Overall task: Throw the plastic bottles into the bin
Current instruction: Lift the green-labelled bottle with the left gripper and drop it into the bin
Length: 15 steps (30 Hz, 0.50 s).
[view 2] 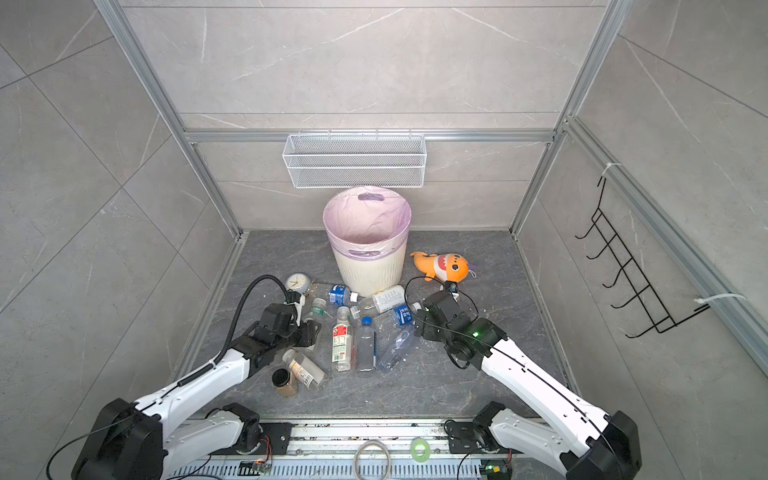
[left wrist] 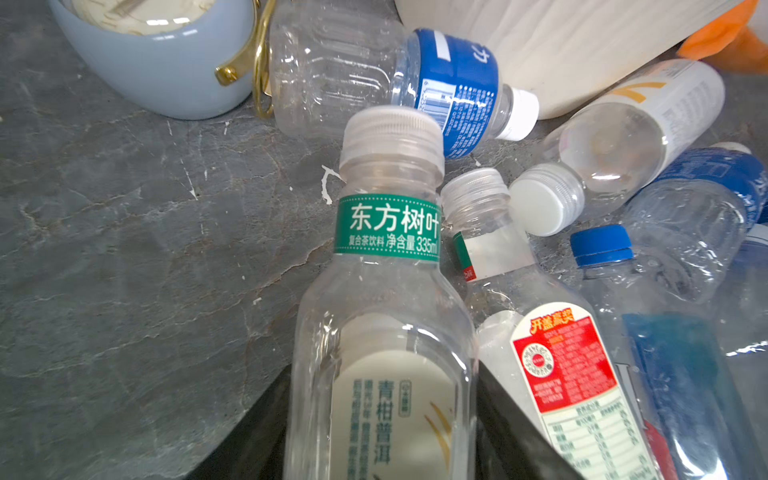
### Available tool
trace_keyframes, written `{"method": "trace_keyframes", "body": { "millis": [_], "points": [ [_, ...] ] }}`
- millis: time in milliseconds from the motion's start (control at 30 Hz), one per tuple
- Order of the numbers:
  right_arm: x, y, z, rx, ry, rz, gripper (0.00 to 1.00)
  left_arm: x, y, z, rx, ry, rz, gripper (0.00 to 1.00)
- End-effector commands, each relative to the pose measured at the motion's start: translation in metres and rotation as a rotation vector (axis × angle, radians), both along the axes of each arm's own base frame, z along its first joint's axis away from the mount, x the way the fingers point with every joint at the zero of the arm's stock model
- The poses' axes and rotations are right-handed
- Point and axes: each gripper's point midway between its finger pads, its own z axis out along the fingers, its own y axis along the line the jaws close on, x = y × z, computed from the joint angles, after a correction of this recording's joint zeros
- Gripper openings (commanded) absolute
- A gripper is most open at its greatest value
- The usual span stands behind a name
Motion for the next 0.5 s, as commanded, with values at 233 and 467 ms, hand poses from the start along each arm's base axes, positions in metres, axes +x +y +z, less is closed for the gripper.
{"method": "trace_keyframes", "body": {
  "millis": [233, 467],
  "points": [
    [-0.003, 0.003, -0.003, 0.048, -0.031, 0.018, 0.96, -0.003, 0.005, 0.051, -0.067, -0.246, -0.005, 0.59],
    [-0.002, 0.008, -0.006, 0.061, -0.043, 0.042, 0.96, -0.014, 0.010, 0.092, -0.158, -0.382, 0.013, 0.58]
  ]
}}
